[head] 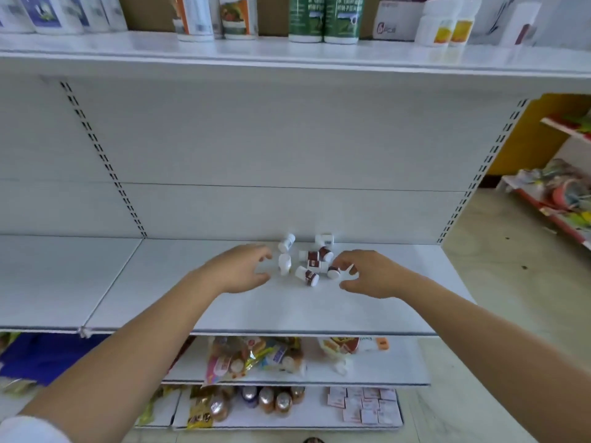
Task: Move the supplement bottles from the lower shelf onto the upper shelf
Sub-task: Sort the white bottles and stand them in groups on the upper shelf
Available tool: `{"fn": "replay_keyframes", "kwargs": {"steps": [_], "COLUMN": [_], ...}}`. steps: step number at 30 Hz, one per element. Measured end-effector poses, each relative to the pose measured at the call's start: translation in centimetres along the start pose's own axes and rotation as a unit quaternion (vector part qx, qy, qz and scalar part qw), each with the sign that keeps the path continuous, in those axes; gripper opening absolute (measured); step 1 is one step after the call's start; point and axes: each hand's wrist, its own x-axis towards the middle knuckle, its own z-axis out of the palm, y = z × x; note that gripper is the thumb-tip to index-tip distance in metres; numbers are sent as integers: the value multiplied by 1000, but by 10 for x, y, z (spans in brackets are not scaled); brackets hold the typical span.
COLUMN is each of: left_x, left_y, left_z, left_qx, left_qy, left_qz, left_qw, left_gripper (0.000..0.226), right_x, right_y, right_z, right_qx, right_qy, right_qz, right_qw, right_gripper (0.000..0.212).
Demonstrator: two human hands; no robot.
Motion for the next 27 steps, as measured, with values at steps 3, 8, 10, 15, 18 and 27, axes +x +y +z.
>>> {"fn": "replay_keyframes", "kwargs": {"steps": [3,8,10,15,18,27], "left_x": [42,104,121,133,122,11], "left_y": [-9,-21,-26,-25,-20,23], "left_z": [27,74,90,105,92,-17], "left_qx": [-84,-182,-217,-215,-279,-537], "left_qy": [8,35,45,76,87,86], "left_qz": [-23,-36,-37,-6,-28,0], "left_qw": [996,982,974,974,956,839], "left_gripper": [50,54,48,17,18,13], "right_x": [53,121,137,148,142,23], "right_y": [14,19,19,17,14,-43], "right_z": [31,85,102,118,111,13], "right_qx": [23,-34,-98,-152,-92,547], "right_qy": [6,79,97,116,83,125], "right_qz": [7,1,-6,-6,39,41], "right_qw": [1000,996,990,982,992,826], "right_gripper": [42,39,38,26,15,19]}}
